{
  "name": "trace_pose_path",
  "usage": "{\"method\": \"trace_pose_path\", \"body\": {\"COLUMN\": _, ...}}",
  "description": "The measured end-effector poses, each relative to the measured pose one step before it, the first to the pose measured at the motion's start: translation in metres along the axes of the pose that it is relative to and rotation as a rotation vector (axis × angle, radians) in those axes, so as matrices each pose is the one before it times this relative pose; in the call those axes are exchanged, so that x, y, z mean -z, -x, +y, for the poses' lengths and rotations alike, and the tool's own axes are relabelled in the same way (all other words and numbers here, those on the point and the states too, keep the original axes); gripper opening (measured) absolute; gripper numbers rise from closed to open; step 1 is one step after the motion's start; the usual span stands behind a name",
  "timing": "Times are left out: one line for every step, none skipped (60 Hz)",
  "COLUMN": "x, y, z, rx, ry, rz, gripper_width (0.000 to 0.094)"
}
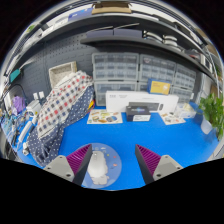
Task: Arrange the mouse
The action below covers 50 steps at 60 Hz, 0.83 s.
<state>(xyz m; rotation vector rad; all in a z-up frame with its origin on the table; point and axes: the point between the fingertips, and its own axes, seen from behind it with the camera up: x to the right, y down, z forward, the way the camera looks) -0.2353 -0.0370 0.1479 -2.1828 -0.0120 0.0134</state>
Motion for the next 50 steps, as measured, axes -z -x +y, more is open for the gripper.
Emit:
{"method": "trace_pose_path", "body": {"x": 0.0055, "y": -0.00575, "z": -0.00292, "rx": 0.0015, "ry": -0.00659, "rz": 0.00217, "gripper_width": 0.0877}}
{"method": "trace_pose_path", "body": {"x": 0.00553, "y": -0.00574, "z": -0.00272, "rx": 0.0005, "ry": -0.0076, "rz": 0.00412, "gripper_width": 0.0876}}
{"method": "trace_pose_path", "body": {"x": 0.00538, "y": -0.00564, "z": -0.00269, "rx": -0.0004, "ry": -0.00901, "rz": 0.00424, "gripper_width": 0.0879}}
{"method": "trace_pose_path", "body": {"x": 0.00533, "y": -0.00573, "z": -0.00229, "rx": -0.0009, "ry": -0.00912, "rz": 0.00351, "gripper_width": 0.0879}}
{"method": "trace_pose_path", "body": {"x": 0.00502, "y": -0.00547, "z": -0.00192, "rx": -0.0018, "ry": -0.00734, "rz": 0.00283, "gripper_width": 0.0879}}
{"method": "trace_pose_path", "body": {"x": 0.00507, "y": -0.00562, "z": -0.00124, "rx": -0.0018, "ry": -0.00578, "rz": 0.00215, "gripper_width": 0.088}}
{"method": "trace_pose_path", "body": {"x": 0.00458, "y": -0.00523, "z": -0.00023, "rx": -0.0019, "ry": -0.00659, "rz": 0.0023, "gripper_width": 0.0878}}
{"method": "trace_pose_path", "body": {"x": 0.00472, "y": -0.00585, "z": -0.00146, "rx": -0.0013, "ry": -0.00506, "rz": 0.00033, "gripper_width": 0.0876}}
{"method": "trace_pose_path", "body": {"x": 0.00458, "y": -0.00552, "z": -0.00107, "rx": -0.0023, "ry": -0.0071, "rz": 0.00091, "gripper_width": 0.0874}}
{"method": "trace_pose_path", "body": {"x": 0.0046, "y": -0.0059, "z": -0.00094, "rx": -0.0024, "ry": -0.00695, "rz": 0.00085, "gripper_width": 0.0877}}
{"method": "trace_pose_path", "body": {"x": 0.0045, "y": -0.00589, "z": -0.00078, "rx": -0.0018, "ry": -0.006, "rz": 0.00132, "gripper_width": 0.0876}}
{"method": "trace_pose_path", "body": {"x": 0.00448, "y": -0.00602, "z": -0.00031, "rx": -0.0014, "ry": -0.0048, "rz": 0.00184, "gripper_width": 0.0876}}
{"method": "trace_pose_path", "body": {"x": 0.00407, "y": -0.00626, "z": -0.00013, "rx": -0.0006, "ry": -0.00375, "rz": 0.00171, "gripper_width": 0.0874}}
{"method": "trace_pose_path", "body": {"x": 0.00397, "y": -0.00534, "z": 0.00133, "rx": -0.0002, "ry": -0.00555, "rz": 0.00435, "gripper_width": 0.0876}}
{"method": "trace_pose_path", "body": {"x": 0.00426, "y": -0.00737, "z": -0.00083, "rx": 0.0003, "ry": -0.00267, "rz": 0.00163, "gripper_width": 0.0876}}
{"method": "trace_pose_path", "body": {"x": 0.00411, "y": -0.00669, "z": 0.00001, "rx": -0.0007, "ry": -0.00402, "rz": 0.00275, "gripper_width": 0.0876}}
{"method": "trace_pose_path", "body": {"x": 0.00365, "y": -0.0068, "z": 0.0001, "rx": -0.0012, "ry": -0.00364, "rz": 0.00284, "gripper_width": 0.0877}}
{"method": "trace_pose_path", "body": {"x": 0.00351, "y": -0.00699, "z": 0.00078, "rx": -0.0009, "ry": -0.00274, "rz": 0.00307, "gripper_width": 0.0876}}
{"method": "trace_pose_path", "body": {"x": 0.00347, "y": -0.00703, "z": 0.00112, "rx": -0.0004, "ry": -0.00199, "rz": 0.00415, "gripper_width": 0.0877}}
{"method": "trace_pose_path", "body": {"x": 0.00341, "y": -0.00681, "z": 0.00147, "rx": -0.0001, "ry": -0.0012, "rz": 0.0041, "gripper_width": 0.0878}}
{"method": "trace_pose_path", "body": {"x": 0.00339, "y": -0.00681, "z": 0.00142, "rx": -0.0009, "ry": -0.00086, "rz": 0.0041, "gripper_width": 0.0878}}
{"method": "trace_pose_path", "body": {"x": 0.00336, "y": -0.00598, "z": 0.00261, "rx": -0.0015, "ry": -0.0024, "rz": 0.00531, "gripper_width": 0.088}}
{"method": "trace_pose_path", "body": {"x": 0.00298, "y": -0.00677, "z": 0.00122, "rx": -0.0006, "ry": -0.00066, "rz": 0.0036, "gripper_width": 0.0879}}
{"method": "trace_pose_path", "body": {"x": 0.00321, "y": -0.00613, "z": 0.0015, "rx": 0.0, "ry": -0.00131, "rz": 0.00293, "gripper_width": 0.0878}}
{"method": "trace_pose_path", "body": {"x": 0.00307, "y": -0.00545, "z": 0.00173, "rx": -0.0004, "ry": -0.00174, "rz": 0.00083, "gripper_width": 0.0877}}
{"method": "trace_pose_path", "body": {"x": 0.00273, "y": -0.00496, "z": 0.00151, "rx": -0.0011, "ry": -0.00112, "rz": -0.00002, "gripper_width": 0.087}}
{"method": "trace_pose_path", "body": {"x": 0.00283, "y": -0.0051, "z": 0.00211, "rx": -0.0019, "ry": 0.00039, "rz": 0.00037, "gripper_width": 0.0869}}
{"method": "trace_pose_path", "body": {"x": 0.003, "y": -0.00503, "z": 0.00218, "rx": -0.0015, "ry": 0.00089, "rz": -0.00039, "gripper_width": 0.0869}}
{"method": "trace_pose_path", "body": {"x": 0.00309, "y": -0.00478, "z": 0.00212, "rx": -0.001, "ry": 0.00059, "rz": -0.00049, "gripper_width": 0.0869}}
{"method": "trace_pose_path", "body": {"x": 0.00274, "y": -0.00463, "z": 0.00217, "rx": -0.0006, "ry": -0.00001, "rz": -0.00087, "gripper_width": 0.0871}}
{"method": "trace_pose_path", "body": {"x": 0.00278, "y": -0.00453, "z": 0.00231, "rx": -0.0004, "ry": 0.00068, "rz": -0.00008, "gripper_width": 0.0871}}
{"method": "trace_pose_path", "body": {"x": 0.00298, "y": -0.00239, "z": 0.00338, "rx": -0.0003, "ry": -0.00075, "rz": 0.0024, "gripper_width": 0.087}}
{"method": "trace_pose_path", "body": {"x": 0.0024, "y": -0.00484, "z": 0.00261, "rx": 0.0003, "ry": 0.00085, "rz": 0.00004, "gripper_width": 0.0869}}
{"method": "trace_pose_path", "body": {"x": 0.00207, "y": -0.00516, "z": 0.00207, "rx": 0.0005, "ry": 0.00136, "rz": -0.00133, "gripper_width": 0.0869}}
{"method": "trace_pose_path", "body": {"x": 0.00233, "y": -0.00377, "z": 0.00249, "rx": 0.0008, "ry": 0.0005, "rz": -0.00061, "gripper_width": 0.0869}}
{"method": "trace_pose_path", "body": {"x": 0.00175, "y": -0.00384, "z": 0.00246, "rx": 0.0008, "ry": 0.00131, "rz": -0.00086, "gripper_width": 0.087}}
{"method": "trace_pose_path", "body": {"x": 0.00227, "y": -0.00348, "z": 0.00238, "rx": 0.0009, "ry": 0.00171, "rz": -0.00075, "gripper_width": 0.0869}}
{"method": "trace_pose_path", "body": {"x": 0.00221, "y": -0.00362, "z": 0.00253, "rx": 0.0013, "ry": 0.00158, "rz": -0.00048, "gripper_width": 0.0869}}
{"method": "trace_pose_path", "body": {"x": 0.00209, "y": -0.00317, "z": 0.0027, "rx": 0.0016, "ry": 0.00072, "rz": 0.00022, "gripper_width": 0.0871}}
{"method": "trace_pose_path", "body": {"x": 0.00197, "y": -0.00319, "z": 0.00248, "rx": 0.0014, "ry": 0.00108, "rz": -0.00008, "gripper_width": 0.0867}}
{"method": "trace_pose_path", "body": {"x": 0.0019, "y": -0.003, "z": 0.00232, "rx": 0.0004, "ry": 0.00191, "rz": 0.00038, "gripper_width": 0.087}}
{"method": "trace_pose_path", "body": {"x": 0.00206, "y": -0.00303, "z": 0.00238, "rx": -0.0005, "ry": 0.00209, "rz": 0.00014, "gripper_width": 0.0868}}
{"method": "trace_pose_path", "body": {"x": 0.00196, "y": -0.00252, "z": 0.00219, "rx": -0.0016, "ry": 0.00108, "rz": -0.0004, "gripper_width": 0.0868}}
{"method": "trace_pose_path", "body": {"x": 0.00181, "y": -0.00244, "z": 0.00155, "rx": -0.0019, "ry": 0.00032, "rz": -0.00119, "gripper_width": 0.0868}}
{"method": "trace_pose_path", "body": {"x": 0.00188, "y": -0.00097, "z": 0.00219, "rx": -0.0029, "ry": -0.00196, "rz": 0.00013, "gripper_width": 0.0867}}
{"method": "trace_pose_path", "body": {"x": 0.00213, "y": -0.00226, "z": 0.00087, "rx": -0.0024, "ry": -0.00049, "rz": -0.00105, "gripper_width": 0.0866}}
{"method": "trace_pose_path", "body": {"x": 0.00161, "y": -0.00251, "z": 0.00035, "rx": -0.0025, "ry": 0.00073, "rz": -0.00159, "gripper_width": 0.0866}}
{"method": "trace_pose_path", "body": {"x": 0.00173, "y": -0.00211, "z": 0.00095, "rx": -0.0031, "ry": -0.00044, "rz": -0.0007, "gripper_width": 0.0866}}
{"method": "trace_pose_path", "body": {"x": 0.00142, "y": -0.0019, "z": 0.00059, "rx": -0.0029, "ry": -0.00023, "rz": -0.0006, "gripper_width": 0.0864}}
{"method": "trace_pose_path", "body": {"x": 0.00135, "y": -0.00175, "z": 0.0004, "rx": -0.0027, "ry": -0.00029, "rz": -0.00043, "gripper_width": 0.0867}}
